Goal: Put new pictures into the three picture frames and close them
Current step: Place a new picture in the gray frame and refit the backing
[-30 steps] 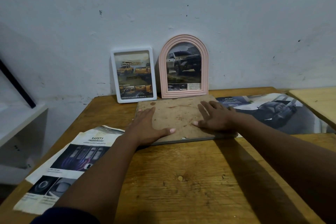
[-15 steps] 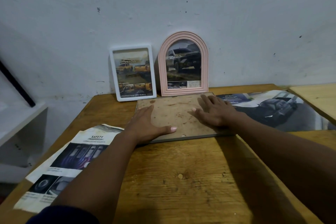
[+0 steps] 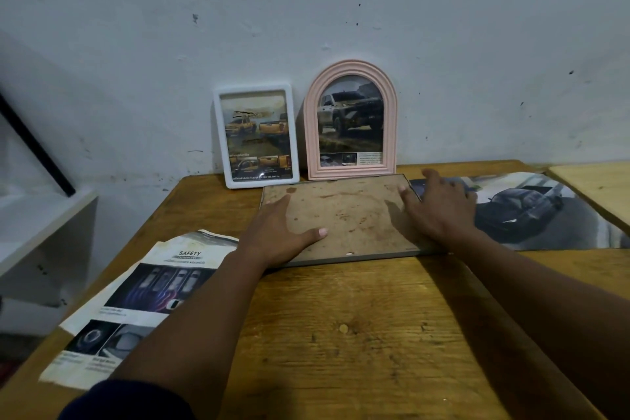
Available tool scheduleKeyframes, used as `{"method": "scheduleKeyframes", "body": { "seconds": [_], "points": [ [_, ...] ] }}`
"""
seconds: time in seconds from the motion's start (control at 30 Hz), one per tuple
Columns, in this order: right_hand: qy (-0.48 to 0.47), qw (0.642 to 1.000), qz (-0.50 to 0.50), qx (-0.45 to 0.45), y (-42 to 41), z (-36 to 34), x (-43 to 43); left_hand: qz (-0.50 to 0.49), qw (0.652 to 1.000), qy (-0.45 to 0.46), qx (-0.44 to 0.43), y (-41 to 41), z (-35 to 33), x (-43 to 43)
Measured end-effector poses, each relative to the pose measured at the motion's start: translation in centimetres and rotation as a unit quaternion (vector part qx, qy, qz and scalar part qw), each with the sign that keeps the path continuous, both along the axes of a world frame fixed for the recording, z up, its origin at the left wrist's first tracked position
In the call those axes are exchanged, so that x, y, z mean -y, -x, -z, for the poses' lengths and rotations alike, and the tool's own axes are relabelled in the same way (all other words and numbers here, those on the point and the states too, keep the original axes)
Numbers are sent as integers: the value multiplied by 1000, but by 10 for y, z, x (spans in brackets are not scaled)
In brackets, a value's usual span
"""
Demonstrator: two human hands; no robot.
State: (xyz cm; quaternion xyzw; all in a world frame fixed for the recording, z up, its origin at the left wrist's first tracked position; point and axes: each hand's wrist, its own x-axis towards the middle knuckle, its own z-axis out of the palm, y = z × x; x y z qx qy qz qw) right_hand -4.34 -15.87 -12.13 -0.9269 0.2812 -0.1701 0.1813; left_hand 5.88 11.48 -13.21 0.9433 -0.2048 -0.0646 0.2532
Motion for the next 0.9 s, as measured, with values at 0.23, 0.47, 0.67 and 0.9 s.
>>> {"method": "scheduleKeyframes", "body": {
  "seconds": [0.23,0.47,0.67,0.9],
  "points": [
    [-138,987,10,81,20,-3,-1,-22,998,47,24,10,2,1],
    [-233,935,-9,268,46,-83,22,15,987,162,-19,38,-13,25],
    [-253,917,-57,304,80,-191,38,110,941,286,-143,84,-48,80],
    [-299,909,-151,250,81,-253,-6,188,913,360,-41,113,-157,120]
  ]
}}
